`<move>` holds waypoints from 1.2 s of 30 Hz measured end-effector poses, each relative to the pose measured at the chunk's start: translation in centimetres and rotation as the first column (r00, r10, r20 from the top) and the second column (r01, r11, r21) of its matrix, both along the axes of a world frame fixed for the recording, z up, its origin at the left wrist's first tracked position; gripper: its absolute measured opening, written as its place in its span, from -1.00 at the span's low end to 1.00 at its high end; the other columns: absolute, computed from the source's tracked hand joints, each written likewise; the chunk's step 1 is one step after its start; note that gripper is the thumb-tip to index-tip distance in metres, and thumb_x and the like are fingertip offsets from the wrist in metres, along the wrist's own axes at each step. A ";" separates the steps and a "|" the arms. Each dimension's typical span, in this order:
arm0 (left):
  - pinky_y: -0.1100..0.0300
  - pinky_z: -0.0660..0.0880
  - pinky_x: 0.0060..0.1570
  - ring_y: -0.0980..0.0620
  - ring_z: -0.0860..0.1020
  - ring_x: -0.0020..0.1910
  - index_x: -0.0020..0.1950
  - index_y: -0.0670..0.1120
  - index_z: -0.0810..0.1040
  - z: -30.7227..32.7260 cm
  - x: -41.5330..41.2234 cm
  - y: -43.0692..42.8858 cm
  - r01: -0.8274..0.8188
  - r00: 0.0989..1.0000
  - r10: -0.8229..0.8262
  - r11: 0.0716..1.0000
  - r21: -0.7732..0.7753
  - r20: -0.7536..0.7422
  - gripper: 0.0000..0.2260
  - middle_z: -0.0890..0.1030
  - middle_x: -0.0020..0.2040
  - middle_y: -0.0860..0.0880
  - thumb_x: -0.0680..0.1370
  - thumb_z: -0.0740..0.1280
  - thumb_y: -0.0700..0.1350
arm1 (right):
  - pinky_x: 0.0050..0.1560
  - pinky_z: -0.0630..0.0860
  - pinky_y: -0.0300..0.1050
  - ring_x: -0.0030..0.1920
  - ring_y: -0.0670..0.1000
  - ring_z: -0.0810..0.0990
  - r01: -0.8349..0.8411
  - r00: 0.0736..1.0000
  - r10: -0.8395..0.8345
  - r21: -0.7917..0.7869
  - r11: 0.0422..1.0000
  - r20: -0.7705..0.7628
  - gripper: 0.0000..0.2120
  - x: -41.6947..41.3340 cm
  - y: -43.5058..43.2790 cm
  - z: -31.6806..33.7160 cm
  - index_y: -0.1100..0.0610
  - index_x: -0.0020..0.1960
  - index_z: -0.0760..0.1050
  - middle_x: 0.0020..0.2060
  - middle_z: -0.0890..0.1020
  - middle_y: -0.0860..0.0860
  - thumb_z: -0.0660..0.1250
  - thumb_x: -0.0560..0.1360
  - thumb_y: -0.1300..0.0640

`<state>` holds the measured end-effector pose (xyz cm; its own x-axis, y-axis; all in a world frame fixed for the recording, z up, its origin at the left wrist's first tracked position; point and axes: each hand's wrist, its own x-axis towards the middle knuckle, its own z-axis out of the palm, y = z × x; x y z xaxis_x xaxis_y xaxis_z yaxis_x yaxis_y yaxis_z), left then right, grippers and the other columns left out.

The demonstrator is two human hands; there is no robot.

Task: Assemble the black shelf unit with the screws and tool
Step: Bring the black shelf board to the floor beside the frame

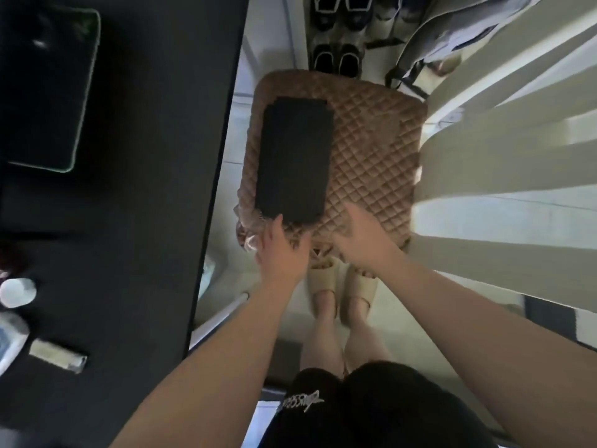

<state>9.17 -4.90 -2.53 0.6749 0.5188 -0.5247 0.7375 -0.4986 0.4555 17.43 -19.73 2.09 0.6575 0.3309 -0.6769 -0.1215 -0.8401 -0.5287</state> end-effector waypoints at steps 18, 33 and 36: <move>0.00 0.46 0.36 -0.05 0.49 0.36 0.55 0.02 0.33 -9.9 5.7 5.5 -0.515 0.834 0.541 0.834 -0.199 0.107 -0.37 0.49 0.42 -0.01 0.51 0.41 0.09 | 0.26 0.46 -0.17 0.26 0.01 0.58 0.473 0.839 -0.338 0.265 0.840 -0.427 -0.44 3.6 3.1 -13.9 0.11 0.47 0.42 0.30 0.60 0.00 0.47 0.51 0.13; 0.24 0.56 -0.23 0.05 0.65 -0.11 0.12 -0.11 0.58 0.4 -0.4 1.2 -0.668 0.736 0.470 0.382 -0.639 -0.488 -0.79 0.69 -0.04 -0.02 0.52 0.47 -0.12 | -0.17 0.56 -0.18 -0.07 0.02 0.65 0.710 0.656 -0.609 0.092 0.698 -0.445 -0.89 -0.6 -4.2 -3.6 0.08 0.11 0.60 0.02 0.69 0.06 0.33 0.63 0.10; 0.27 0.58 -0.28 0.10 0.69 -0.21 0.15 -0.12 0.59 4.2 -1.9 0.5 -0.664 0.746 0.392 0.367 -0.652 -0.539 -0.77 0.73 -0.15 0.01 0.53 0.46 -0.11 | -0.08 0.52 -0.06 -0.08 0.08 0.61 0.756 0.579 -0.635 0.046 0.653 -0.511 -0.84 -2.2 -5.7 0.2 0.16 0.15 0.56 0.03 0.66 0.13 0.37 0.61 0.12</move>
